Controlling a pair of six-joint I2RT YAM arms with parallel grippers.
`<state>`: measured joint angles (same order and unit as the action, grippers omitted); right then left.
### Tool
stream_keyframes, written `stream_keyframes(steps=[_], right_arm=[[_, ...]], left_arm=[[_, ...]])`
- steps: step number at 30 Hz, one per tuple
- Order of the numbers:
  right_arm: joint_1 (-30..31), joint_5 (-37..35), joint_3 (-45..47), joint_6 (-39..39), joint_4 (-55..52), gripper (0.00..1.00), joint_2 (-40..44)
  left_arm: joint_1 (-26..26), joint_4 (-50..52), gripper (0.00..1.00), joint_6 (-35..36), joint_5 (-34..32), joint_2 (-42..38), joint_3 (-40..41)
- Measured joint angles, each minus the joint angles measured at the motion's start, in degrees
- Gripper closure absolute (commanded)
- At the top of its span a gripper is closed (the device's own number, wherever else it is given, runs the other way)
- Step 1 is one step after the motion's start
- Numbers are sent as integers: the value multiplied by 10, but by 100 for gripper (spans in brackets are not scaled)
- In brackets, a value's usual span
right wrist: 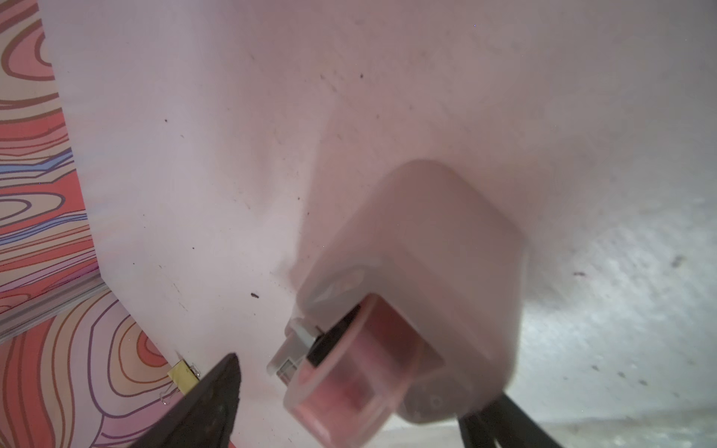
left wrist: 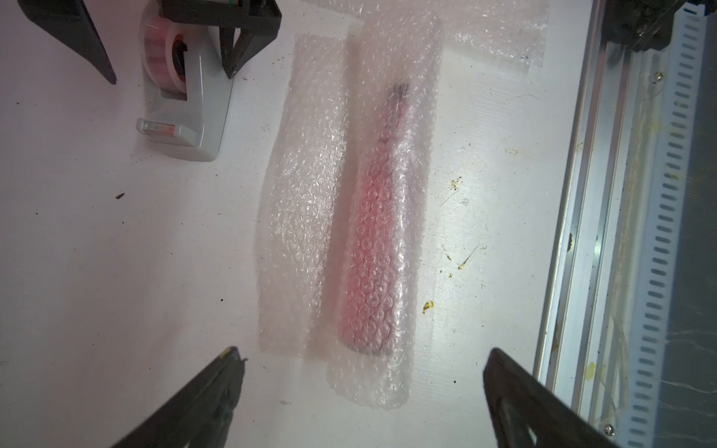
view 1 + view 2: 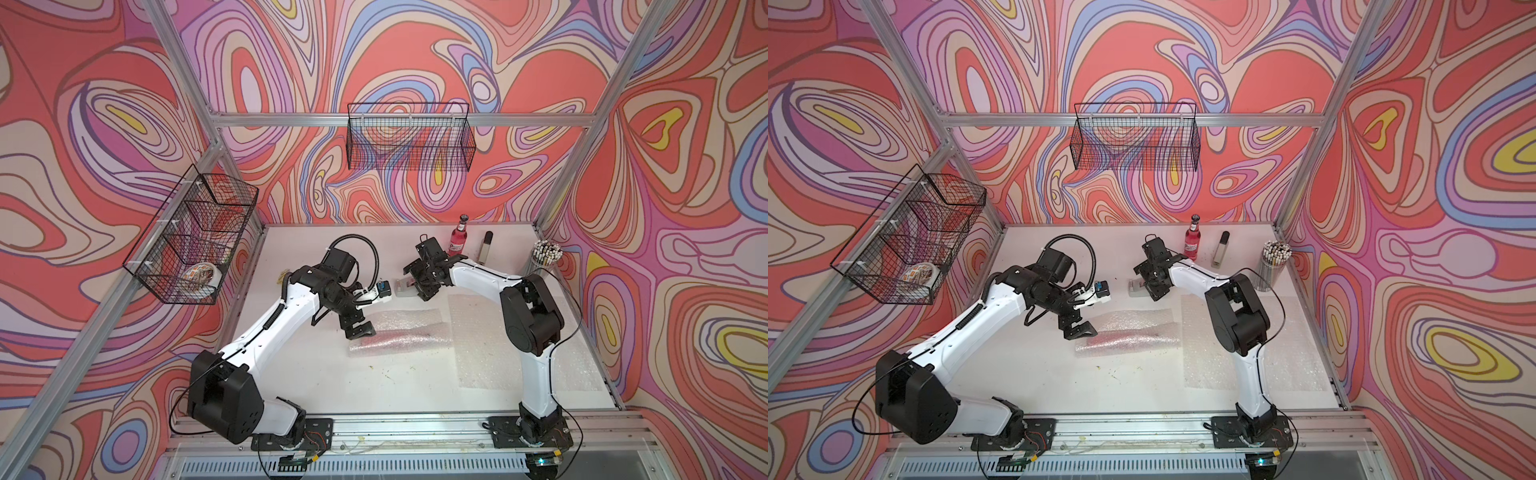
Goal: Wrap wine bottles in bubble wrap
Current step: Move the Tape Cutter to the center of the board.
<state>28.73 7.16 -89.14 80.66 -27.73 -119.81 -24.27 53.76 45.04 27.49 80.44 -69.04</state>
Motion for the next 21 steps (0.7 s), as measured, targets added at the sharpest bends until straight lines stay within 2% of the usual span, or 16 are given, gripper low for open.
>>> stream_keyframes(steps=[5,10,18,21], right_arm=[[-8,-11,-33,-13,-31,36,-29],[-12,-20,-96,-58,-75,48,-60],[-16,-32,-212,-197,-165,50,-117],[-19,-24,-221,-246,-169,51,-122]], left_arm=[[0,0,3,-5,2,-4,10],[0,0,2,-7,1,-7,19],[0,0,2,-8,2,-11,23],[0,0,2,-9,4,-10,23]])
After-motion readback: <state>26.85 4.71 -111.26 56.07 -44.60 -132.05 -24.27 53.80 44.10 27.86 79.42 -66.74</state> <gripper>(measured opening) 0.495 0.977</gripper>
